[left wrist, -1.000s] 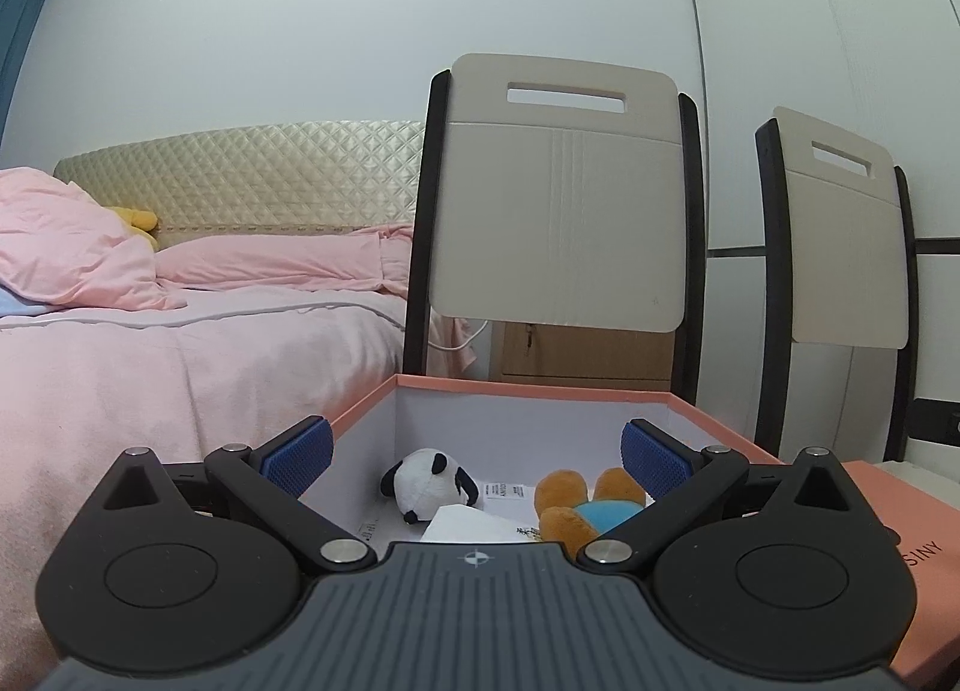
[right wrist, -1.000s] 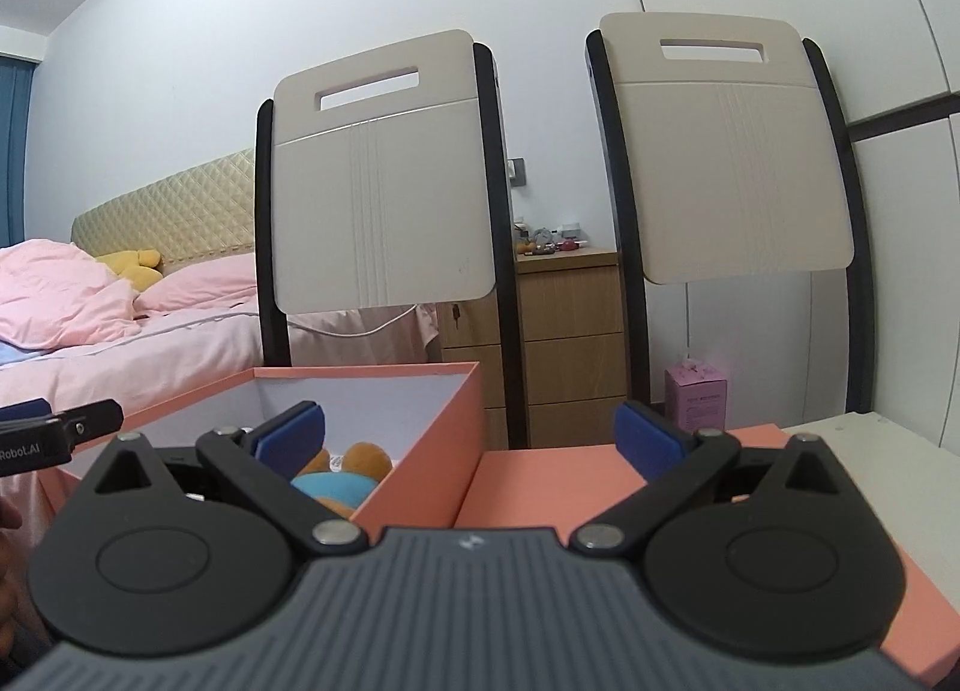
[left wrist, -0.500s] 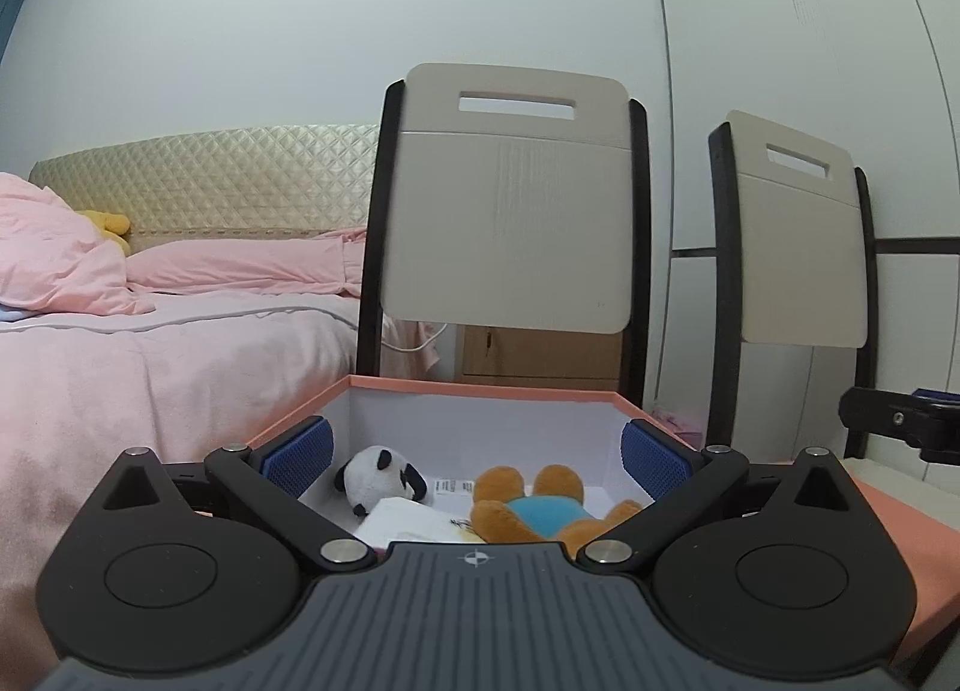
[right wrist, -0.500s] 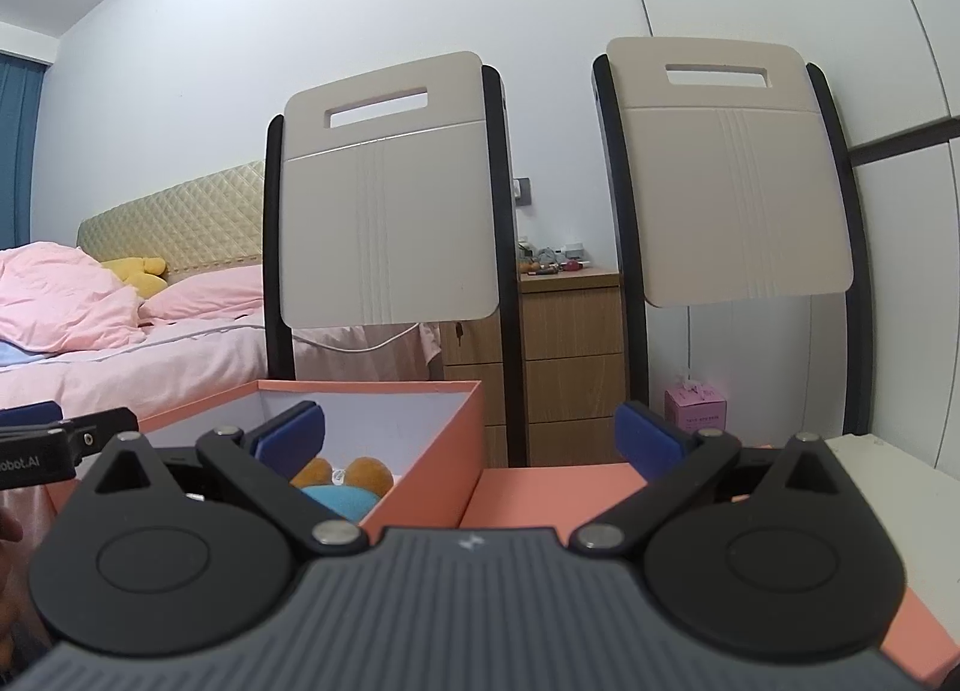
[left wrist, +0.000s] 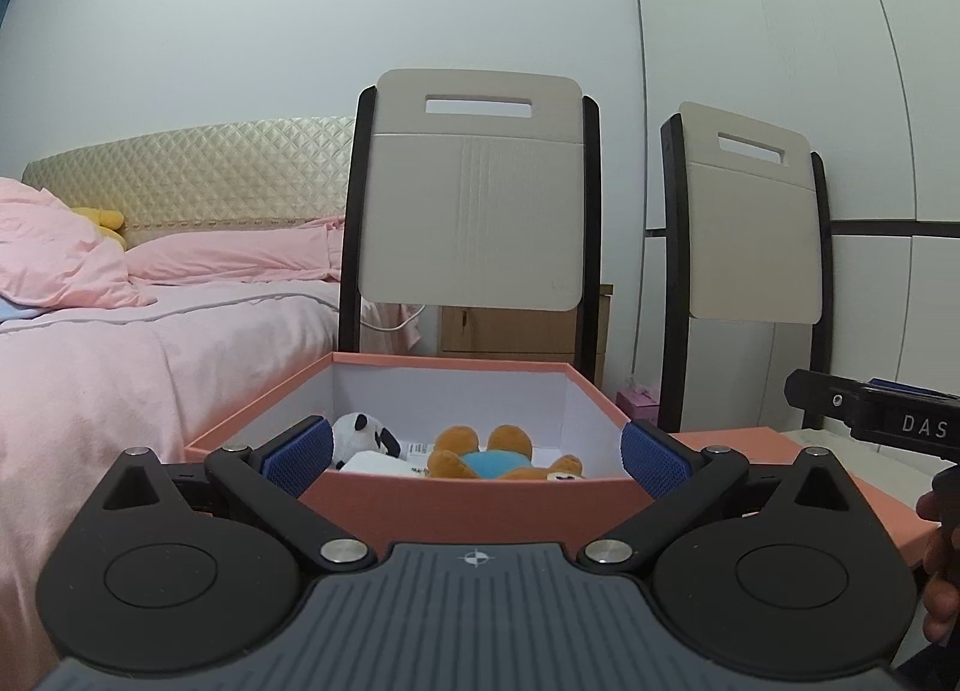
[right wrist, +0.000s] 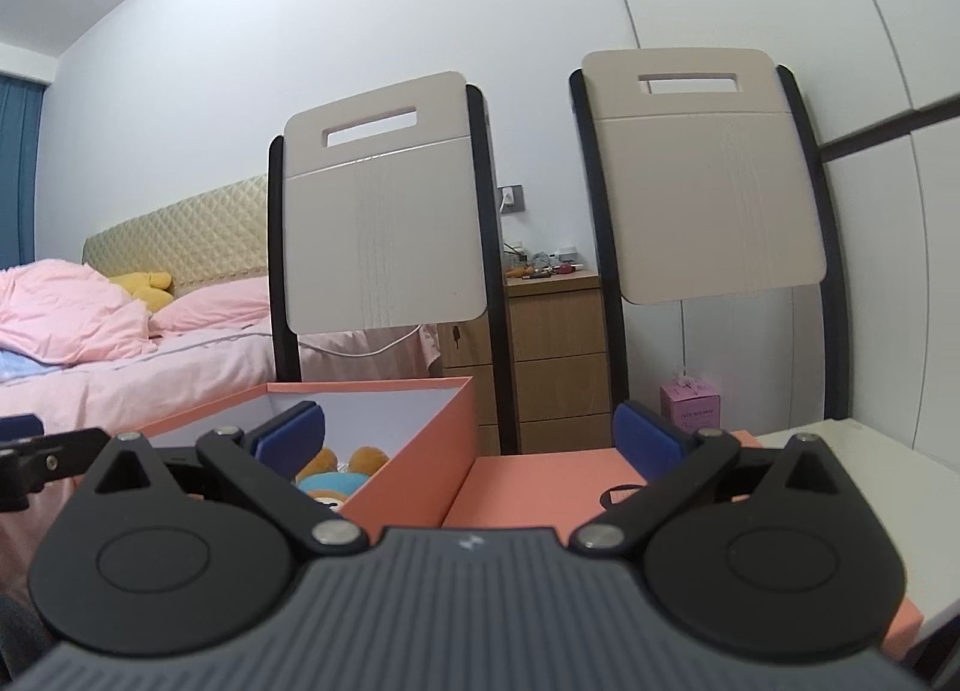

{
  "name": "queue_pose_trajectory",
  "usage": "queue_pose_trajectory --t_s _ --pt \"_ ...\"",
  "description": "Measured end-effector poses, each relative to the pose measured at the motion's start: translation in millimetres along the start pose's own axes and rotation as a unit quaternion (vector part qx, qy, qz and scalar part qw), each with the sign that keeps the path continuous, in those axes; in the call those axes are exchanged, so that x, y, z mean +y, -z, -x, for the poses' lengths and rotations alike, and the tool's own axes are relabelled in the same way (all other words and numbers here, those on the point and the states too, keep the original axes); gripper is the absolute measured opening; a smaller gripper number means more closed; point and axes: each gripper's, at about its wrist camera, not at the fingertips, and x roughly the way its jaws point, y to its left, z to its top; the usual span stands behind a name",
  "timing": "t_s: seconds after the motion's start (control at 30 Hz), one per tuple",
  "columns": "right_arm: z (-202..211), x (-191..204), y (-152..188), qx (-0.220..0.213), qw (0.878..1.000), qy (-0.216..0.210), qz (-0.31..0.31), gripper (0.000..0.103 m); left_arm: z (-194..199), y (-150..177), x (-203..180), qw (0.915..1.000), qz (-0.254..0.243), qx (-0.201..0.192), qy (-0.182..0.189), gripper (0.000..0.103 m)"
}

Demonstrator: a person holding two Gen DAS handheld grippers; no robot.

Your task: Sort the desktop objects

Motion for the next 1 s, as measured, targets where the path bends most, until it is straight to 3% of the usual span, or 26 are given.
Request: queue_pose_trajectory --t_s 0.2,0.5,0.8,0.9,1.0 --pt "16 1 4 -0.008 1.0 0.004 0.005 0.103 8 3 3 0.9999 0.009 0.014 0.002 0.103" --pt "23 -3 4 -0.016 1.0 0.017 -0.019 0.103 5 3 10 0.9985 0.03 0.03 0.037 0.103" --pt "19 4 4 -0.023 1.0 0.003 -0.016 0.103 -30 26 31 0.9905 0.085 0.07 0.082 0.103" --pt "17 3 3 -0.025 0.999 0.0 -0.024 0.103 -46 35 44 0.9774 0.129 0.107 0.129 0.103" --pt "19 0 4 -0.026 0.999 0.003 -0.04 0.103 -61 43 59 0.9438 0.208 0.166 0.195 0.102"
